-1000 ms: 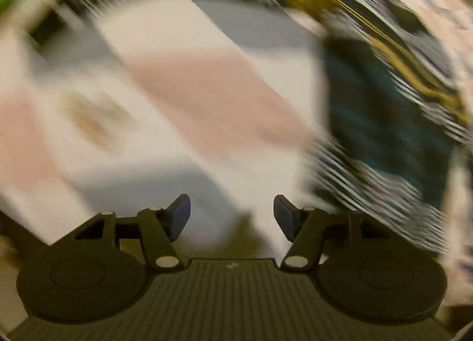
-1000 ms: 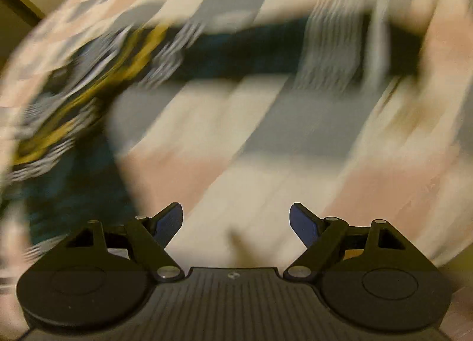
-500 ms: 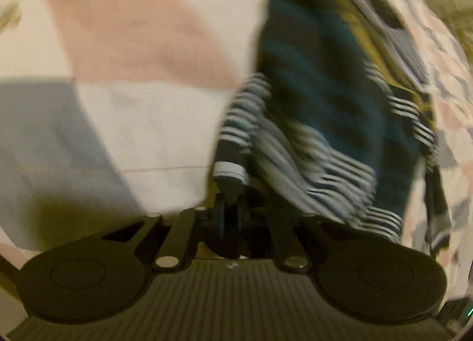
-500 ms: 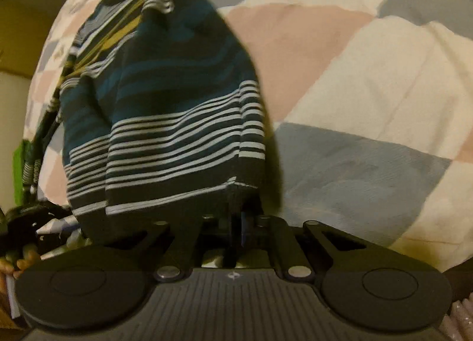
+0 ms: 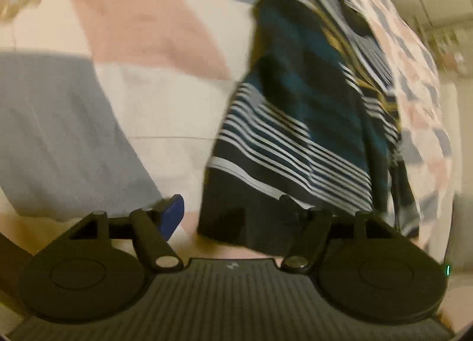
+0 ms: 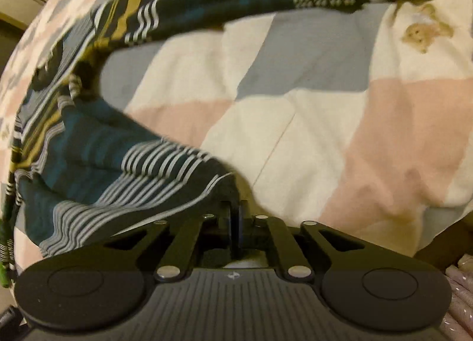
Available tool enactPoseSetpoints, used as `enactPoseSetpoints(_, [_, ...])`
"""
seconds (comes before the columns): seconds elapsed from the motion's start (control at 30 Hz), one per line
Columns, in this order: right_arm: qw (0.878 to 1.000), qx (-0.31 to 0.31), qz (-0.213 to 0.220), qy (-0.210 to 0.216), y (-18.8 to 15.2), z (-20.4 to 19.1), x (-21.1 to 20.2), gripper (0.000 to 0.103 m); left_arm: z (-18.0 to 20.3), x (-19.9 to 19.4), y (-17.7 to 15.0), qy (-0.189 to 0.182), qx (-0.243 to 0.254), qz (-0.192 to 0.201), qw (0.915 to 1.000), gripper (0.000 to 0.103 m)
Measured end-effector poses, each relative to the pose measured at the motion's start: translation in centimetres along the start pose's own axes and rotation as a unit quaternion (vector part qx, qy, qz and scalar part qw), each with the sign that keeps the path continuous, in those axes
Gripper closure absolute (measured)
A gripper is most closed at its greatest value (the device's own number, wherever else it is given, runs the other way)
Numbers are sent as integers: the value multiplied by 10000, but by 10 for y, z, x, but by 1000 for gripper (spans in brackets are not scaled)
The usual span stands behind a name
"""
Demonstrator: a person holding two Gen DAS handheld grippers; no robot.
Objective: Fold clothes
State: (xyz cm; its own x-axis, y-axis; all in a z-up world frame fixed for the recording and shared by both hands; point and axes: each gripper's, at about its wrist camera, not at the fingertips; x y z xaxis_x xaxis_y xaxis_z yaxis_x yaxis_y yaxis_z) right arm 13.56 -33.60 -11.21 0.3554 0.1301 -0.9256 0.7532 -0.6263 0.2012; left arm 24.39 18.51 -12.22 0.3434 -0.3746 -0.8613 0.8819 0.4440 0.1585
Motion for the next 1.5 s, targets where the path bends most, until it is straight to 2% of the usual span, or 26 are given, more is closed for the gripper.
enactPoseSetpoints(0.1, [9999,130,-39,-39,-14,0,9,57,-4,25,-2,57,-257,-107,9996,41])
enactPoseSetpoints(0.2, [9998,186,52,-47,-18,1,14,56,13,34,0,-54,-98,-151,9998,97])
enactPoseSetpoints(0.23, [9997,218,102,-32,-19,0,18,55,20,35,1,-88,-4,-147,9999,98])
enactPoseSetpoints(0.27, [9997,230,83,44,-19,-1,17,62,29,26,2,-58,241,-1,9997,98])
enactPoseSetpoints(0.3, [9996,242,64,120,-18,-2,17,94,37,9,3,-107,482,199,9986,98])
enactPoseSetpoints(0.33, [9995,253,45,197,-18,-3,17,97,44,-9,4,-164,708,399,9966,98])
enactPoseSetpoints(0.43, [9979,-46,-70,641,-18,-14,-8,98,49,-90,5,-294,1213,999,9871,98])
enactPoseSetpoints(0.57, [9877,-205,-462,1476,-37,-21,-52,101,28,-178,-7,218,1560,1608,9743,98])
enactPoseSetpoints(0.6, [9841,-232,-564,1670,-43,-23,-61,101,22,-194,-11,371,1593,1711,9716,102])
enactPoseSetpoints(0.67, [9810,-383,-755,1746,-58,-29,-65,101,5,-185,-15,818,1407,1577,9740,102])
enactPoseSetpoints(0.73, [9834,-562,-1001,1403,-73,-31,-45,100,-22,-147,-19,1527,1093,1085,9762,103])
enactPoseSetpoints(0.77, [9848,-648,-1126,1157,-79,-32,-32,98,-35,-127,-22,1896,972,810,9737,103])
enactPoseSetpoints(0.8, [9855,-747,-1331,736,-85,-31,-14,88,-44,-118,-25,2032,842,646,9734,103])
enactPoseSetpoints(0.87, [9850,-933,-1425,263,-87,-28,0,86,-54,-109,-31,1913,493,565,9787,99])
enactPoseSetpoints(0.9, [9854,-974,-1383,163,-86,-27,1,85,-53,-110,-32,1741,428,657,9816,91])
enactPoseSetpoints(0.93, [9858,-1013,-1339,70,-86,-25,2,79,-49,-111,-32,1577,418,772,9836,73])
enactPoseSetpoints(0.97, [9879,-956,-1196,227,-82,-24,-3,69,-46,-112,-31,1426,413,881,9850,64])
enactPoseSetpoints(1.0, [9902,-892,-1006,369,-78,-23,-9,49,-44,-113,-28,1345,434,947,9854,58])
enactPoseSetpoints(1.03, [9917,-858,-831,467,-75,-23,-13,40,-42,-107,-23,1304,448,945,9859,56])
enactPoseSetpoints(1.13, [9921,-704,-662,796,-71,-23,-12,34,-43,-77,-7,1358,423,815,9865,37])
enactPoseSetpoints(1.27, [9938,-634,-673,624,-77,-27,18,28,-50,-34,-2,1601,497,365,9852,40])
enactPoseSetpoints(1.3, [9946,-570,-713,490,-81,-29,26,27,-47,-30,-4,1637,635,336,9839,58])
enactPoseSetpoints(1.33, [9948,-506,-754,468,-83,-32,31,31,-42,-29,-5,1601,785,281,9836,88])
enactPoseSetpoints(1.37, [9947,-465,-789,462,-83,-36,35,54,-36,-32,-6,1546,858,246,9839,98])
enactPoseSetpoints(1.43, [9934,-493,-904,496,-80,-40,30,96,-28,-48,-11,1404,973,306,9848,98])
enactPoseSetpoints(1.5, [9913,-552,-1046,574,-73,-41,19,98,-22,-72,-17,1238,1063,458,9855,98])
Point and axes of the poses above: each gripper's, at about its wrist camera, not at the fingertips, and x roughly the way its jaws point, z to its right, y to its top, and after that the axes turned 7 degrees about z, right-handed
